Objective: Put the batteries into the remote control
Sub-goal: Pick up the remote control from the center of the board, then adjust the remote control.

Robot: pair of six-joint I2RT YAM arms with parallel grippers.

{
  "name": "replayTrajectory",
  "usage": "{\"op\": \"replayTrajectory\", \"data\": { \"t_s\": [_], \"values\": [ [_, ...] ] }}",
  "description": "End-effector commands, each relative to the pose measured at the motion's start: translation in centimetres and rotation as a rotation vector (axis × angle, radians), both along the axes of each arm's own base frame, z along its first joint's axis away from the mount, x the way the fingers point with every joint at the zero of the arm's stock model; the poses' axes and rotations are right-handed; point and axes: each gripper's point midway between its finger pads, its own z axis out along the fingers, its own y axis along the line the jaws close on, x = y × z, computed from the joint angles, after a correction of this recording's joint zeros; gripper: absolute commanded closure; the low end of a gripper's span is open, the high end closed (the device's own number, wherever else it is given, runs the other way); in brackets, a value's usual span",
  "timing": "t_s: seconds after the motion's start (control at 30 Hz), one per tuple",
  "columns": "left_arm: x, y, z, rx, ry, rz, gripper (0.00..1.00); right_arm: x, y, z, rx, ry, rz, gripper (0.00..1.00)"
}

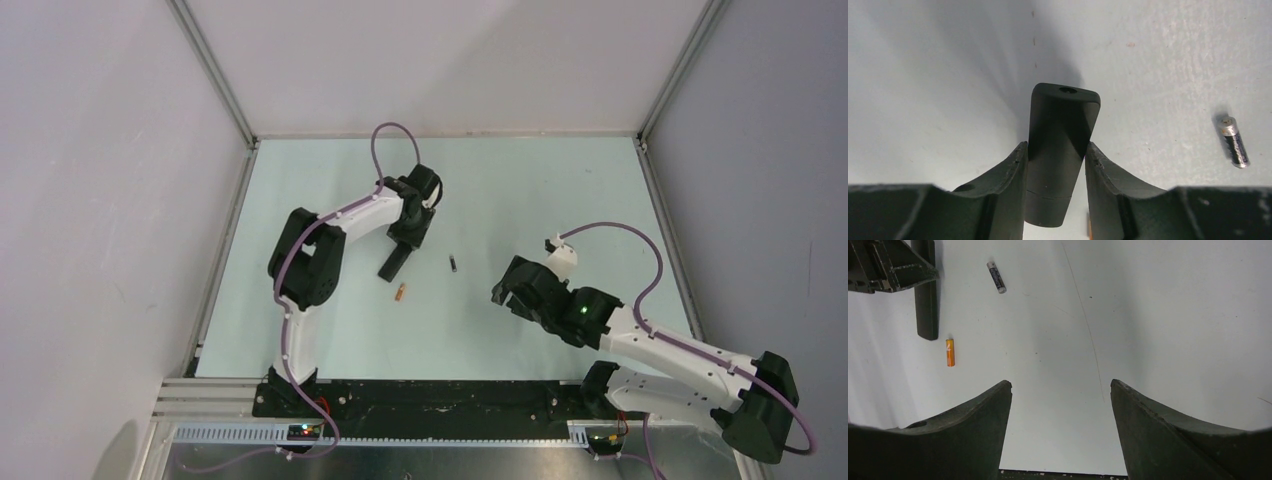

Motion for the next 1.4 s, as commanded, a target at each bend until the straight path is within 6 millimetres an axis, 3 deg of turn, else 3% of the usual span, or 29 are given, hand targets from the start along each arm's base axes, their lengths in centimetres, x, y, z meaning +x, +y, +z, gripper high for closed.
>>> {"op": "replayTrajectory", "data": {
  "t_s": [0.0,0.17,0.57,0.77,0.83,0.9,1.17,1.37],
  "values": [
    [-1.4,-1.3,2.8,-0.135,-0.028,0.231,0.94,0.8,0.4,-0.2,-0.009,-0.023,-0.014,0.24],
    [-2.8,-1.1,3.3,-0.196,-0.016,0.394,0.94,0.8,2.3,-0.2,-0.012,-0.050,0.063,0.24],
    [-2.9,0.4,8.3,-0.275,-0.156,0.550,0.95,0.9,8.0,2.0,0.032,-0.189,0.307,0.24],
    [-4.9,-0.4,10.7,-0.384,-0.133,0.550,0.97,0.6,12.8,5.3,0.153,-0.320,0.502,0.24],
    [-5.9,-1.0,11.5,-0.432,-0.110,0.535,0.97,0.3,14.9,7.2,0.240,-0.375,0.571,0.24],
    [-7.2,-2.1,12.7,-0.494,-0.070,0.494,0.96,0.1,15.9,7.8,0.273,-0.400,0.609,0.23],
    [-11.6,-4.3,15.3,-0.638,0.035,0.396,0.95,0.7,17.8,9.1,0.252,-0.476,0.650,0.18],
    [-12.8,-2.9,16.2,-0.659,-0.005,0.403,0.94,1.2,18.2,8.9,0.218,-0.473,0.657,0.22]
  ]
}}
